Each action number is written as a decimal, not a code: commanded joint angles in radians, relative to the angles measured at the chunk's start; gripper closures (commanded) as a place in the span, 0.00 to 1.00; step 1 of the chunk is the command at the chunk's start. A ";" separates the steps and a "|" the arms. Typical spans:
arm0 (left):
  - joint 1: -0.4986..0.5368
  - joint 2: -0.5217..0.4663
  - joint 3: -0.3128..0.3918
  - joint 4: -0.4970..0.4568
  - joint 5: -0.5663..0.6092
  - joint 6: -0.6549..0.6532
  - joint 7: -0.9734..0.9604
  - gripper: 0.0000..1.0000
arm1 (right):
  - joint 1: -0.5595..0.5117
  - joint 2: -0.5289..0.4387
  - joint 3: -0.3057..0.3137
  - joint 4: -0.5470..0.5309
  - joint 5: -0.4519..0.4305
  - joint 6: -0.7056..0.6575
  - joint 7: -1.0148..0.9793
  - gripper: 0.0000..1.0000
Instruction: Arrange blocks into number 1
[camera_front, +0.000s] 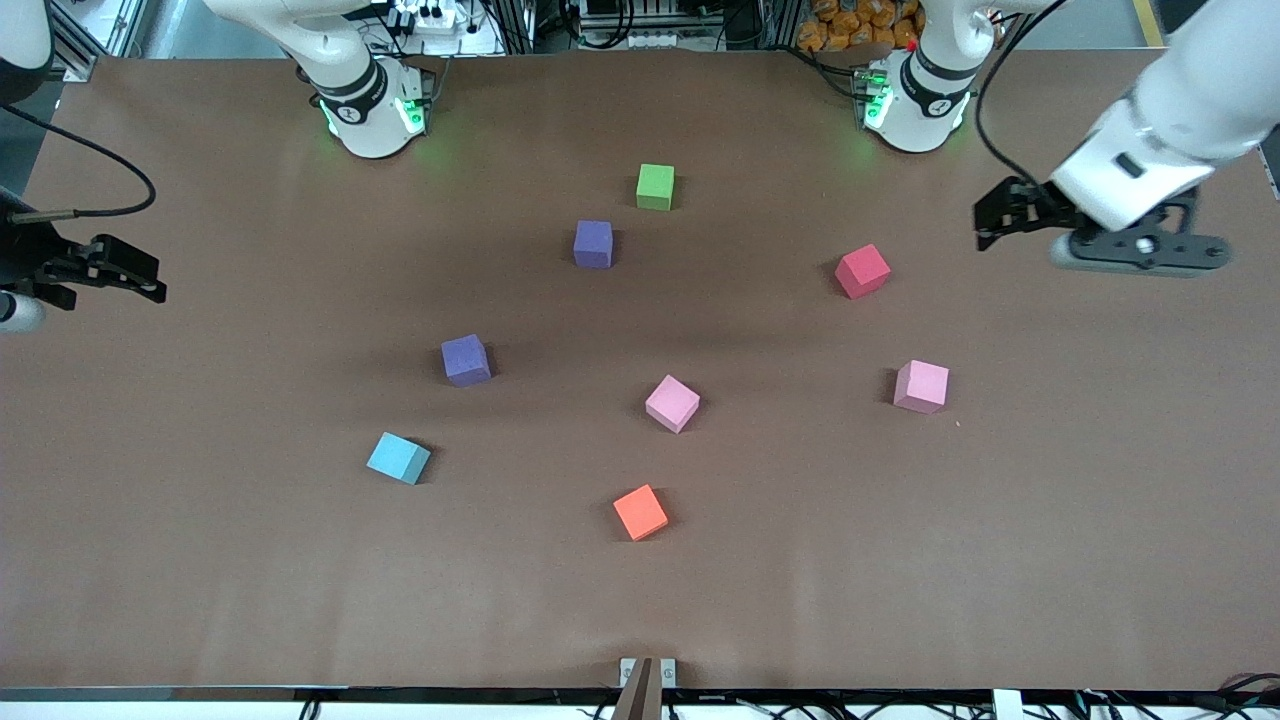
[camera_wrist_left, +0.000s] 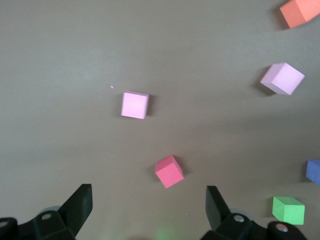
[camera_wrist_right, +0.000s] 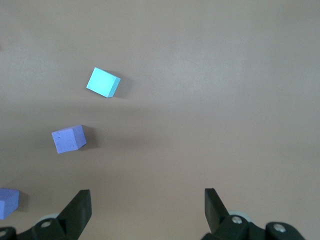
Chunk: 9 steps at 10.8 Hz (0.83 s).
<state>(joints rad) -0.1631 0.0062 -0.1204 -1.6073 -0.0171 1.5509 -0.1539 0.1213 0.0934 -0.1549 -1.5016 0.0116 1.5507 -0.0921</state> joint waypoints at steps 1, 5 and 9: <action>-0.033 0.037 -0.033 0.007 -0.010 0.001 -0.026 0.00 | 0.009 0.072 -0.002 0.009 0.089 0.003 0.118 0.00; -0.146 0.104 -0.050 0.009 -0.047 0.075 -0.162 0.00 | 0.046 0.196 -0.002 0.011 0.165 0.119 0.201 0.00; -0.151 0.172 -0.197 -0.058 -0.034 0.174 -0.273 0.00 | 0.107 0.339 -0.006 0.011 0.166 0.286 0.403 0.00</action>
<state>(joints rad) -0.3307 0.1688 -0.2734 -1.6195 -0.0445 1.6830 -0.4101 0.2013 0.3790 -0.1532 -1.5116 0.1627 1.7907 0.2125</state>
